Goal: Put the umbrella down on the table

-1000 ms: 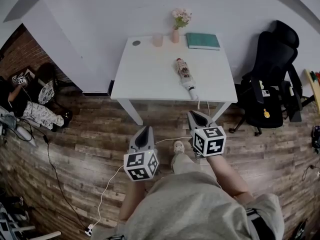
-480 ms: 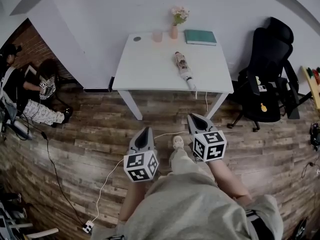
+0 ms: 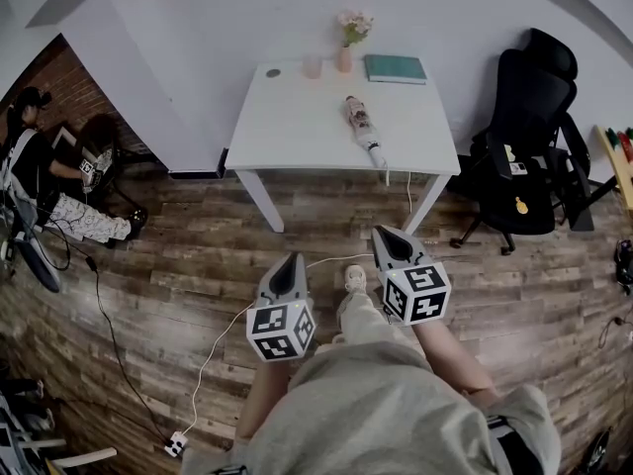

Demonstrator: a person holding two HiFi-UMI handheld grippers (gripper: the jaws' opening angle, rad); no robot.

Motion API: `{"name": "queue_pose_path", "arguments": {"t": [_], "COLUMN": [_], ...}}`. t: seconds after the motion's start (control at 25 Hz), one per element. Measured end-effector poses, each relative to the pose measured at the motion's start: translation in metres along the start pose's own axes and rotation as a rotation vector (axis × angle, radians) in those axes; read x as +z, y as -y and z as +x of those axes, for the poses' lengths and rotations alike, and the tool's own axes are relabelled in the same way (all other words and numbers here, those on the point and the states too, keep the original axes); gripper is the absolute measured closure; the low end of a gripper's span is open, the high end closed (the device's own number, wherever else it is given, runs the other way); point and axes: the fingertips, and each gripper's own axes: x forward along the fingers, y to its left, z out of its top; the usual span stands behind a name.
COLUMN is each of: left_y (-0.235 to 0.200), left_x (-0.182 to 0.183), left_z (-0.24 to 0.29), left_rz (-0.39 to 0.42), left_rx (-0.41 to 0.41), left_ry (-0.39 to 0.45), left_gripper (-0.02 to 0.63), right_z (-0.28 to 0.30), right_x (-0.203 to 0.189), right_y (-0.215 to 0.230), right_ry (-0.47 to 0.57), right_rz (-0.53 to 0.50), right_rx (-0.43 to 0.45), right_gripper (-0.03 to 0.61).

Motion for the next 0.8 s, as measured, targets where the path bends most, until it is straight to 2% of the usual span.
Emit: {"name": "queue_pose_path", "arguments": {"t": [0.32, 0.8], "left_y": [0.008, 0.014], "left_x": [-0.002, -0.001], "left_z": [-0.011, -0.018], "left_rz": [0.012, 0.018], "left_rx": [-0.002, -0.019], "left_ry": [0.012, 0.022], "left_gripper": [0.604, 0.604], "right_z": [-0.010, -0.024], "right_x": [-0.003, -0.001], "right_y": [-0.003, -0.005], "right_ry": [0.011, 0.029], "right_rz": [0.032, -0.015], "right_rx": [0.016, -0.011], "right_gripper": [0.578, 0.578]}}
